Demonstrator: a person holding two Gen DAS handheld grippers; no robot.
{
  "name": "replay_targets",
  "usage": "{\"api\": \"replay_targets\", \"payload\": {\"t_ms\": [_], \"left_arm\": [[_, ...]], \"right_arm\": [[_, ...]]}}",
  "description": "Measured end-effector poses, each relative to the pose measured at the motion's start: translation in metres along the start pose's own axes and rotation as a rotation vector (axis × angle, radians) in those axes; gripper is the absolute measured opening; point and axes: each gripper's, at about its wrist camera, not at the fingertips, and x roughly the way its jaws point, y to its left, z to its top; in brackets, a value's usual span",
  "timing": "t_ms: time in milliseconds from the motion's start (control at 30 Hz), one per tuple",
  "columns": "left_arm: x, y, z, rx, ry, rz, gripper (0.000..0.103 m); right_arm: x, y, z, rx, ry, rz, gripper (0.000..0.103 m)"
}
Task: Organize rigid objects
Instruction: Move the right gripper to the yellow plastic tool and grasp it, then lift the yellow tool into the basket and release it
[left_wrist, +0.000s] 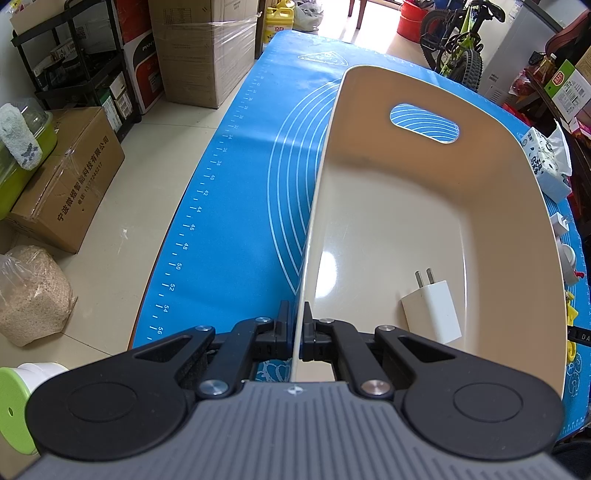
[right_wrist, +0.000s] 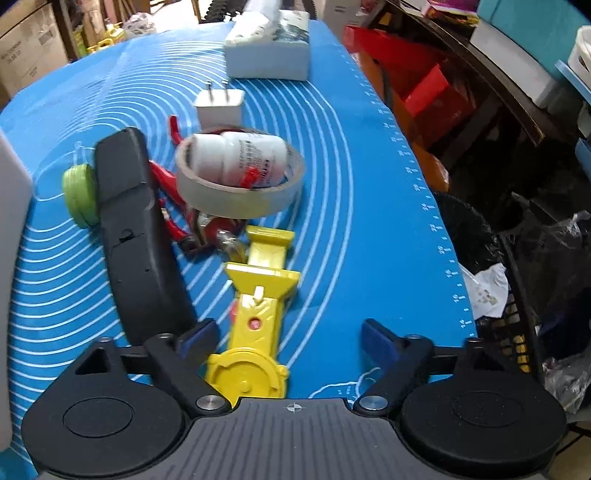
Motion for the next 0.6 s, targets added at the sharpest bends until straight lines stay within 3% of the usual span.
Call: {"api": "replay_targets", "payload": {"t_ms": [133, 200, 600], "left_arm": [[0.0, 0.001, 0.0, -0.001, -0.002, -0.002, 0.005], [0.0, 0.001, 0.0, -0.001, -0.003, -0.002, 0.005], [0.0, 0.001, 0.0, 0.0, -0.005, -0.003, 0.005]], "right_arm": [[-0.006, 0.007, 0.0, -0.008, -0.012, 0.045, 0.056], [-0.008, 0.011, 0.0, -0.013, -0.013, 0.056, 0.037], [-0.014, 0.005, -0.007, 0.007, -0.051, 0.082, 0.035]]}}
